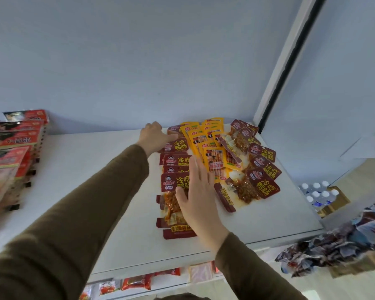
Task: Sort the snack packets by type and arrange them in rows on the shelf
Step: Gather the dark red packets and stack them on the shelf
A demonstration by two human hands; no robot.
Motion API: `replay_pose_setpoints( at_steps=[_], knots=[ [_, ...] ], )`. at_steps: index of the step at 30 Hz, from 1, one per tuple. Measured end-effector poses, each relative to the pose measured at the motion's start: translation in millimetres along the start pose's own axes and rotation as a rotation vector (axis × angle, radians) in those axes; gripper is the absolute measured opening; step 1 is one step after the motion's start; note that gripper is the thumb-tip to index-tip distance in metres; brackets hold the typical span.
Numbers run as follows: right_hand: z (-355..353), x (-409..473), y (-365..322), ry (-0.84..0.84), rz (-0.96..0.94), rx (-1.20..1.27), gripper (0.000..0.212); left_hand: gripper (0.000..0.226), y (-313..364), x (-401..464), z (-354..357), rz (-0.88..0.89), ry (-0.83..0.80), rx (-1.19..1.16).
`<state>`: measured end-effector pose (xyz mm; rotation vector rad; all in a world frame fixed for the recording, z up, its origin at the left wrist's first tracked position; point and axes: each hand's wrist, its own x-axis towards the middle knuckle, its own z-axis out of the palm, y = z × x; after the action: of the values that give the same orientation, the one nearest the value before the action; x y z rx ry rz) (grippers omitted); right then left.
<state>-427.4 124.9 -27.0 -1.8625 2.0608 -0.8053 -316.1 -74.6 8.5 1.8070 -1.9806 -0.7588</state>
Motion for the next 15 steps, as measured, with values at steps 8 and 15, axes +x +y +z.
replay_pose_setpoints(
  at_steps=[8, 15],
  knots=[
    [5, -14, 9, -0.065, -0.194, -0.04, 0.05, 0.045, 11, 15, -2, -0.157, -0.178, -0.228],
    [3, -13, 23, -0.176, -0.149, -0.202, 0.063, 0.011, 1, 6, 1, -0.282, -0.184, -0.603]
  ],
)
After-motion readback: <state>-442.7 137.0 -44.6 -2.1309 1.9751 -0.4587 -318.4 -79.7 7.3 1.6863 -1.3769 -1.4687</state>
